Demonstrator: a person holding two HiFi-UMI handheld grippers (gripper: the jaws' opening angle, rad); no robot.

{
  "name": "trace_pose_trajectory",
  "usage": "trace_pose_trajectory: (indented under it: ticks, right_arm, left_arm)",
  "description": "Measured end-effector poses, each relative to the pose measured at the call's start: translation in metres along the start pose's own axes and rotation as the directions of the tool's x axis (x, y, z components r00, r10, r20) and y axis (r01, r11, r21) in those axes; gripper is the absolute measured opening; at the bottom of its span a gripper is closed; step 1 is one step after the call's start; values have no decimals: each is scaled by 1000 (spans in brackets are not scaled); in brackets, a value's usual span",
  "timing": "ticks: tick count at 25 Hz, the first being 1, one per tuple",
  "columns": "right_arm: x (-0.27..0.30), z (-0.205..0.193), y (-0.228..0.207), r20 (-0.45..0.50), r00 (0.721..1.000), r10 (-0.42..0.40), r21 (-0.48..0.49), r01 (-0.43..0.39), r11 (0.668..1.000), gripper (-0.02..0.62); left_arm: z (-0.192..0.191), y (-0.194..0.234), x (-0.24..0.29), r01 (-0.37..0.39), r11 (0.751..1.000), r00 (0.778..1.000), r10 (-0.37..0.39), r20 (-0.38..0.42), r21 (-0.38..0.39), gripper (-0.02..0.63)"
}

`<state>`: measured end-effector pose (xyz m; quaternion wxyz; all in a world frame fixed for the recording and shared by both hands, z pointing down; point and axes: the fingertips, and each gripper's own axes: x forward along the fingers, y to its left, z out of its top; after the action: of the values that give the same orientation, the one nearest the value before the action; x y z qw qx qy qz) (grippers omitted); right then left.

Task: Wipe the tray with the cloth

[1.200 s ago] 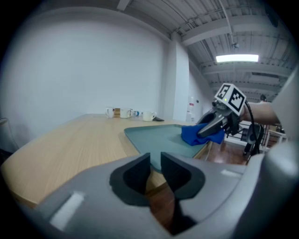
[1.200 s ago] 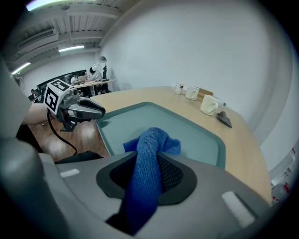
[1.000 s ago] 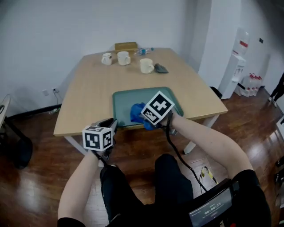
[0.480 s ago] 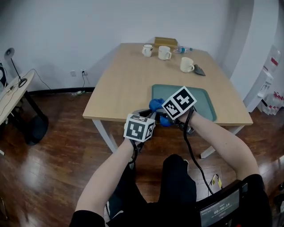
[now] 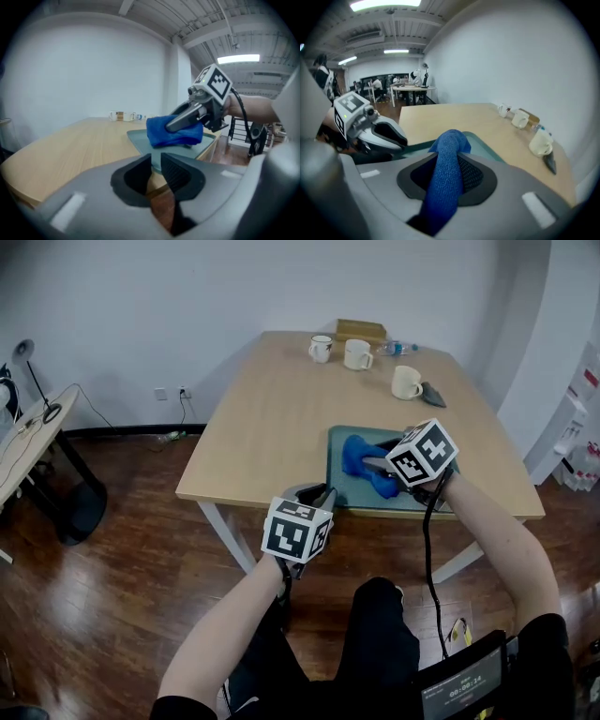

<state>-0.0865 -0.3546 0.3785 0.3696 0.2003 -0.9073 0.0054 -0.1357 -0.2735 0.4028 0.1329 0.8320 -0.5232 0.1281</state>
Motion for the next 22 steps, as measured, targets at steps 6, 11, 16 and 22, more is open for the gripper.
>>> trace_pose_trajectory:
  ticks: [6, 11, 16, 22]
  right_arm:
    - [24, 8, -60, 86, 990, -111, -361, 135, 923, 106]
    - [55, 44, -64, 191, 981, -21, -453, 107, 885, 106]
    - [77, 34, -36, 118, 991, 63, -503, 5, 864, 106]
    - [41, 11, 38, 90, 967, 237, -531, -155, 833, 104]
  left_arm:
    - [-1, 0, -4, -2, 1000, 1000, 2, 12, -2, 67]
    - [4, -1, -5, 0, 1000, 1000, 0, 23, -3, 67]
    - [3, 0, -4, 2, 1000, 1000, -2, 21, -5, 67]
    - [0, 3, -2, -4, 1000, 1000, 4, 13, -5, 67]
